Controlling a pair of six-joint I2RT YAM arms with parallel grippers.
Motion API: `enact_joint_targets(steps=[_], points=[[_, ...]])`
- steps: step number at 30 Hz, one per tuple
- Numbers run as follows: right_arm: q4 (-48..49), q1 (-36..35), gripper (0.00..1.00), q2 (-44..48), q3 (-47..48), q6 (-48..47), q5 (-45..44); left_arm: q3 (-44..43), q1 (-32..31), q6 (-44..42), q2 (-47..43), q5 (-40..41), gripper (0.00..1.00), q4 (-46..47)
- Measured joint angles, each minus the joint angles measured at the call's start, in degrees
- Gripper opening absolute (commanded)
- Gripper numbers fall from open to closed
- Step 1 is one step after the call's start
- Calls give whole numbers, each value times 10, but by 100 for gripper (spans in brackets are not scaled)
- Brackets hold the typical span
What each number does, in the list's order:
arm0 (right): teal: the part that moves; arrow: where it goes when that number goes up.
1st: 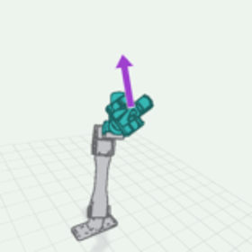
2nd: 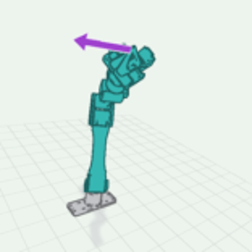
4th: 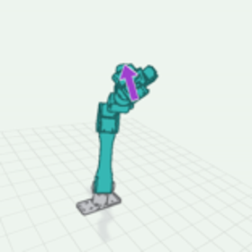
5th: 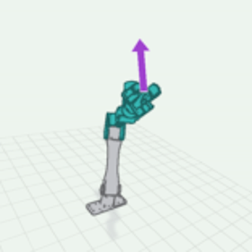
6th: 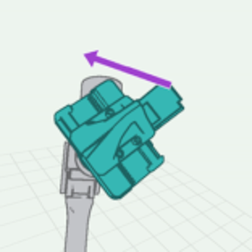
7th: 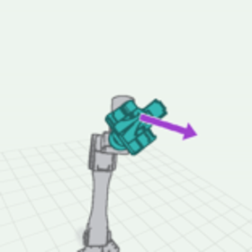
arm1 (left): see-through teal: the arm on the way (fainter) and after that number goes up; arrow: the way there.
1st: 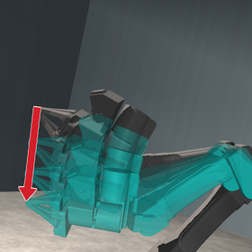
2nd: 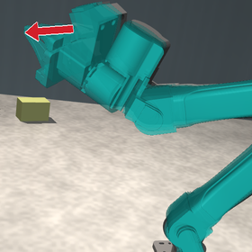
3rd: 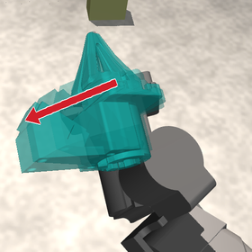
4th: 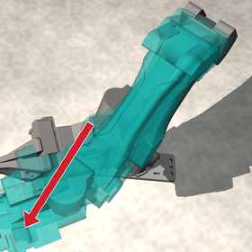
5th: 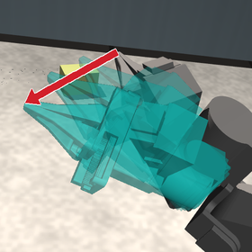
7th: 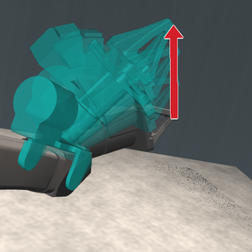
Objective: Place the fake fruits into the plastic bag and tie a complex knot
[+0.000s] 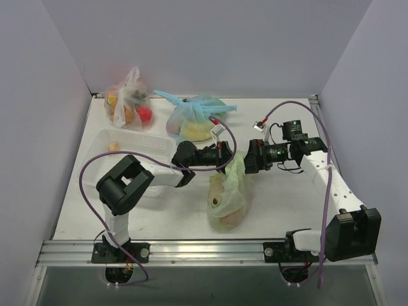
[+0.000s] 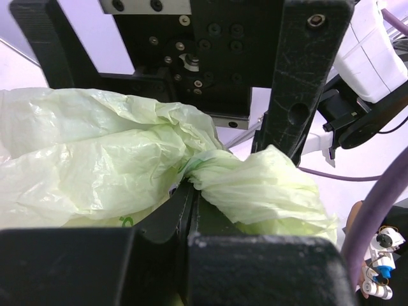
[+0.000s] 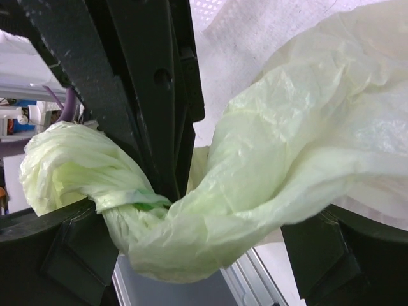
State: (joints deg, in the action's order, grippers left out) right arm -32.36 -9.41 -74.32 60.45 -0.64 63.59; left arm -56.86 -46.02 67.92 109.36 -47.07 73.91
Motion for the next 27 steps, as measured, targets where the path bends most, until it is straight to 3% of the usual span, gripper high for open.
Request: enact_joint_targets(steps=[11, 17, 20, 21, 24, 27], points=[[-49, 44, 99, 47, 4, -31, -4, 0, -4, 2, 0, 0, 0, 0], [-73, 66, 90, 48, 7, -46, 3, 0, -5, 3, 0, 0, 0, 0], [-83, 81, 75, 55, 7, -47, 17, 0, -5, 4, 0, 0, 0, 0], [-87, 85, 63, 61, 7, -45, 27, 0, -5, 4, 0, 0, 0, 0], [-91, 91, 42, 76, 8, -40, 47, 0, -5, 4, 0, 0, 0, 0], [-91, 90, 35, 85, 8, -38, 57, 0, -6, 4, 0, 0, 0, 0]])
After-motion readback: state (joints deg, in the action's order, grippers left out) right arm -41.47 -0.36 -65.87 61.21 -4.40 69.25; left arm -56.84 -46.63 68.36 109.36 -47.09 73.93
